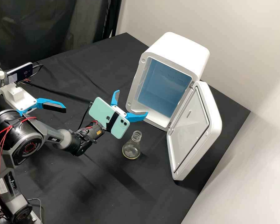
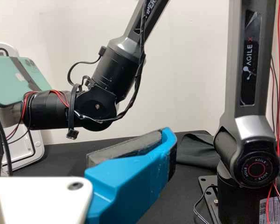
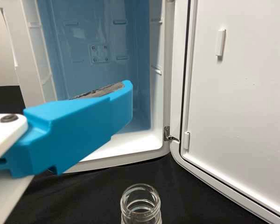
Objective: Place the flask in the incubator
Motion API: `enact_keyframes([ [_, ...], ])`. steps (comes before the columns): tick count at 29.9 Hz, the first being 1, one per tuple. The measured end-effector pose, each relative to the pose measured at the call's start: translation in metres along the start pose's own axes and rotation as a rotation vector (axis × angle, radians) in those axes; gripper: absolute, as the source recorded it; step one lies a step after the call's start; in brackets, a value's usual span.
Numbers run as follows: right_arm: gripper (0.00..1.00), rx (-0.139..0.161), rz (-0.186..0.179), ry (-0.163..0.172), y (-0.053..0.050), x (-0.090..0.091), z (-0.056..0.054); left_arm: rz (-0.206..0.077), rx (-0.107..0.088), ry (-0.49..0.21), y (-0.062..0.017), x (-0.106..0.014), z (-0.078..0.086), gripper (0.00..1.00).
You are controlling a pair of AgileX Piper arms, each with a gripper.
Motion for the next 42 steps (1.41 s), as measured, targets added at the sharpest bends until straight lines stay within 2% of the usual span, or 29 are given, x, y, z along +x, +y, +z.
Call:
enact_keyframes([
  [4,1.00,0.000,0.000,0.000,0.000,0.000,0.000,0.000,0.000,0.002,0.0001,0.000,-0.001,1.00],
  [7,1.00,0.000,0.000,0.000,0.000,0.000,0.000,0.015,0.005,-0.007,0.0012,-0.001,-0.002,1.00],
  [10,1.00,0.000,0.000,0.000,0.000,0.000,0.000,0.030,-0.009,-0.012,0.0013,-0.003,-0.009,1.00],
  [13,1.00,0.000,0.000,0.000,0.000,0.000,0.000,0.023,-0.031,0.004,-0.0010,-0.006,-0.014,1.00],
  [18,1.00,0.000,0.000,0.000,0.000,0.000,0.000,0.018,-0.026,-0.002,-0.0020,-0.006,-0.014,1.00],
  [19,1.00,0.000,0.000,0.000,0.000,0.000,0.000,0.012,-0.029,0.001,-0.0036,-0.008,-0.016,1.00],
  [21,1.00,0.000,0.000,0.000,0.000,0.000,0.000,0.034,-0.047,-0.050,-0.0079,-0.020,-0.020,1.00],
  [22,1.00,0.000,0.000,0.000,0.000,0.000,0.000,0.022,-0.052,-0.088,-0.0136,-0.031,-0.024,1.00],
  [23,1.00,0.000,0.000,0.000,0.000,0.000,0.000,-0.004,-0.076,-0.083,-0.0206,-0.042,-0.030,1.00],
  [26,1.00,0.000,0.000,0.000,0.000,0.000,0.000,-0.035,-0.121,-0.055,-0.0270,-0.051,-0.036,1.00],
  [28,1.00,0.000,0.000,0.000,0.000,0.000,0.000,-0.044,-0.125,-0.057,-0.0285,-0.053,-0.036,1.00],
  [32,1.00,0.000,0.000,0.000,0.000,0.000,0.000,-0.049,-0.118,-0.069,-0.0288,-0.053,-0.036,1.00],
  [34,1.00,0.000,0.000,0.000,0.000,0.000,0.000,-0.053,-0.113,-0.071,-0.0303,-0.057,-0.038,1.00],
  [38,1.00,0.000,0.000,0.000,0.000,0.000,0.000,-0.073,-0.120,-0.058,-0.0347,-0.062,-0.040,1.00],
  [42,1.00,0.000,0.000,0.000,0.000,0.000,0.000,-0.078,-0.122,-0.060,-0.0357,-0.063,-0.039,1.00],
])
